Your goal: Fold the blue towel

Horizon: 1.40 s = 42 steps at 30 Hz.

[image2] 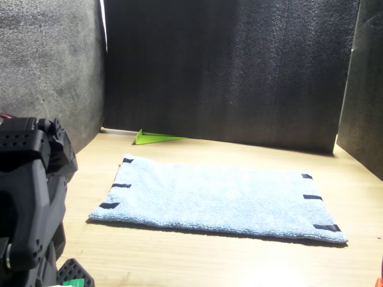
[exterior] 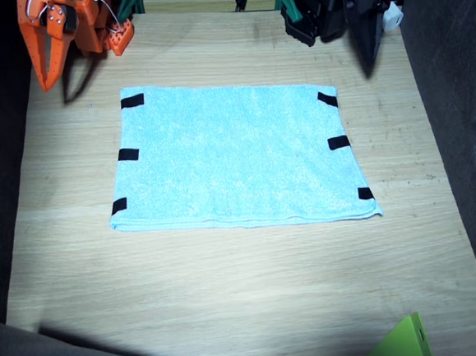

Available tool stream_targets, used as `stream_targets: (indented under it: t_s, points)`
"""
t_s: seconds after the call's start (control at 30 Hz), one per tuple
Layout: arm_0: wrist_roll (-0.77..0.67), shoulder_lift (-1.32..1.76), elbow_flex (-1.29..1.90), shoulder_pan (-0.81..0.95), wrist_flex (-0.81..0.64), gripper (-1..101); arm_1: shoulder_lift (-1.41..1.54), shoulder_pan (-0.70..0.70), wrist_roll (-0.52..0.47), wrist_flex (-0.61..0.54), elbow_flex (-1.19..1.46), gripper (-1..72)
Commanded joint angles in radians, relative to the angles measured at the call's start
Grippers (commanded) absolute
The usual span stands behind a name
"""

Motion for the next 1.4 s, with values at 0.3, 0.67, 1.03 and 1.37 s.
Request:
stream_targets:
  t_s: [0.3, 0.67, 1.03, 1.37]
  points:
    - [-0.035, 0.009, -0.003, 0.054, -0.029, 0, 0.002, -0.052, 0.051, -0.012, 0.012, -0.1]
    - [-0.002, 0.009, -0.003, 0.028, -0.029, 0, 0.000, -0.064, 0.060, -0.008, 0.012, -0.1]
    - [0.018, 0.011, -0.008, 0.015, -0.009, 0, 0.000, -0.054, 0.055, 0.000, 0.011, -0.1]
    - [0.037, 0.011, -0.009, -0.009, -0.003, 0, 0.000, -0.064, 0.069, 0.000, 0.009, -0.1]
